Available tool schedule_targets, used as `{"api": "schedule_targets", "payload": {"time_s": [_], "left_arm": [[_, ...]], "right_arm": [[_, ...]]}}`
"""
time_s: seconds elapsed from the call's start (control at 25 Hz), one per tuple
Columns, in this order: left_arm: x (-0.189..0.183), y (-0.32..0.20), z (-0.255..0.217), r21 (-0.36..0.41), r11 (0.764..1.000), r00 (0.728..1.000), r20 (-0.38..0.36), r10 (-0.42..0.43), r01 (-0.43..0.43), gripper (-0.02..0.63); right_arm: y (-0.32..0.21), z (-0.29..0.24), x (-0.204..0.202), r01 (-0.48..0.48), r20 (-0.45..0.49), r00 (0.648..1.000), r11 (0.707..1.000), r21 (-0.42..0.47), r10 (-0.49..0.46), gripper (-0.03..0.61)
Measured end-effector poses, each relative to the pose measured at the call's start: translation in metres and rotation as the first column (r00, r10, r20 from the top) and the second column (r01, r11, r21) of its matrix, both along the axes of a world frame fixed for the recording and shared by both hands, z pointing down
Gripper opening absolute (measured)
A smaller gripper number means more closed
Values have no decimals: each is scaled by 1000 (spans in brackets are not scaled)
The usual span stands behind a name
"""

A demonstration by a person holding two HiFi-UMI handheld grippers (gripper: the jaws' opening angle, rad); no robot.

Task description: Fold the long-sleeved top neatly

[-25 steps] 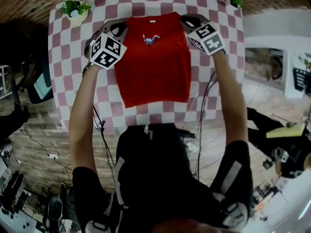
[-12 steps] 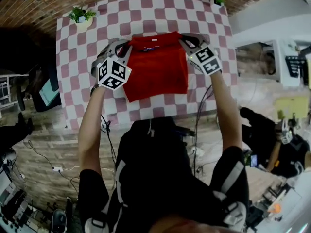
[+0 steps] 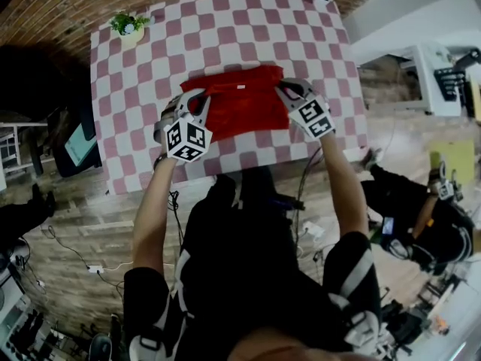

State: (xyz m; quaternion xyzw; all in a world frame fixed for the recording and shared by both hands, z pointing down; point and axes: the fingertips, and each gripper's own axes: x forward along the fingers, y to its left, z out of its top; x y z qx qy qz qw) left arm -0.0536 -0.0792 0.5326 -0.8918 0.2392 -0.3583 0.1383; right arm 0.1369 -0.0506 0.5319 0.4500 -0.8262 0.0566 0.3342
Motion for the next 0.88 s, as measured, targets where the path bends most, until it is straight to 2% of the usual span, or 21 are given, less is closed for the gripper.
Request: {"api": "schedule_targets", "payload": {"time_s": [0.16, 0.44, 0.64, 0.88], "left_arm": [[-2, 37, 26, -67, 997, 1000, -1, -29, 29, 28], [-7, 91, 71, -93, 990, 994, 30, -105, 107, 28], [-8, 115, 99, -136, 977, 987, 33, -159, 162, 28], [-8, 136, 143, -184, 958, 974, 81, -210, 222, 28]], "right_arm": [[33, 26, -3, 3, -1, 1000, 1000, -24, -3, 35], [82, 69, -7, 31, 52, 998, 995, -90, -26, 37], [111, 97, -9, 69, 50, 997, 989, -130, -63, 37], [134, 125, -9, 78, 69, 995, 980, -181, -67, 37]]}}
